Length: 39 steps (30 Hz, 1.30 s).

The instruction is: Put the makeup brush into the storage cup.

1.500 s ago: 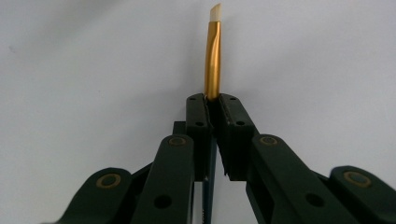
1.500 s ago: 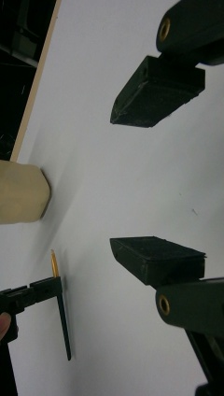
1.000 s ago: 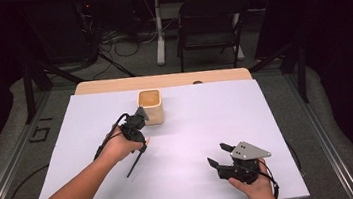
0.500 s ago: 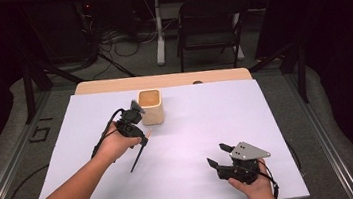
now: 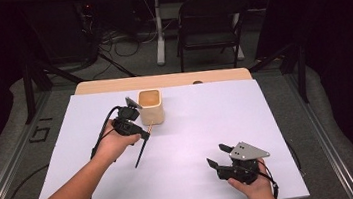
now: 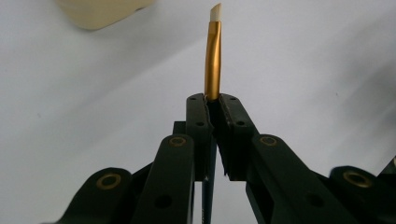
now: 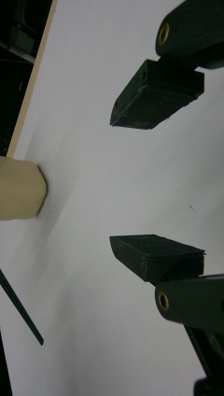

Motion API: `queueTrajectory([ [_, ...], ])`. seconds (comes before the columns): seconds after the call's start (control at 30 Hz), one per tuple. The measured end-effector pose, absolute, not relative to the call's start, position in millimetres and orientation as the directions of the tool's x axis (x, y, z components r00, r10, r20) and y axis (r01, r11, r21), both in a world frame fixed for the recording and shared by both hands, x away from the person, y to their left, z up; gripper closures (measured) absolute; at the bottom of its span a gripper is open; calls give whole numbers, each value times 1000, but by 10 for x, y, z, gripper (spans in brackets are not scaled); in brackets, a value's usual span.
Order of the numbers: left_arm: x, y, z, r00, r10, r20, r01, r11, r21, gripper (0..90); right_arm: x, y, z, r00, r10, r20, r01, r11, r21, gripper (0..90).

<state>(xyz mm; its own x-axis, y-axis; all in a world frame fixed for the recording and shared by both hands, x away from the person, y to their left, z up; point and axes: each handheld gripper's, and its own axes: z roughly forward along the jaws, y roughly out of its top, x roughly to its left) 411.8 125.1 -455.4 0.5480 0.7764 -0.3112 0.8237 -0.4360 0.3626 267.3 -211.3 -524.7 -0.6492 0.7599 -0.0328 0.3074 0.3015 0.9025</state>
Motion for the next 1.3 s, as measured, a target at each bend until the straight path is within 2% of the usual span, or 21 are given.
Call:
queueTrajectory([
  [0.33,4049,1315,-4533,558,749,-356,811,-400,427,835,2678,-2097,-5245,-652,757,-37,313,312,897,402],
  [0.97,3896,1381,-4463,592,698,-403,766,-333,550,835,2691,-1927,-5215,-690,723,-48,333,375,865,397],
  [1.3,3826,1401,-4409,613,679,-405,736,-304,605,835,2750,-1855,-5096,-703,711,25,389,355,850,470],
])
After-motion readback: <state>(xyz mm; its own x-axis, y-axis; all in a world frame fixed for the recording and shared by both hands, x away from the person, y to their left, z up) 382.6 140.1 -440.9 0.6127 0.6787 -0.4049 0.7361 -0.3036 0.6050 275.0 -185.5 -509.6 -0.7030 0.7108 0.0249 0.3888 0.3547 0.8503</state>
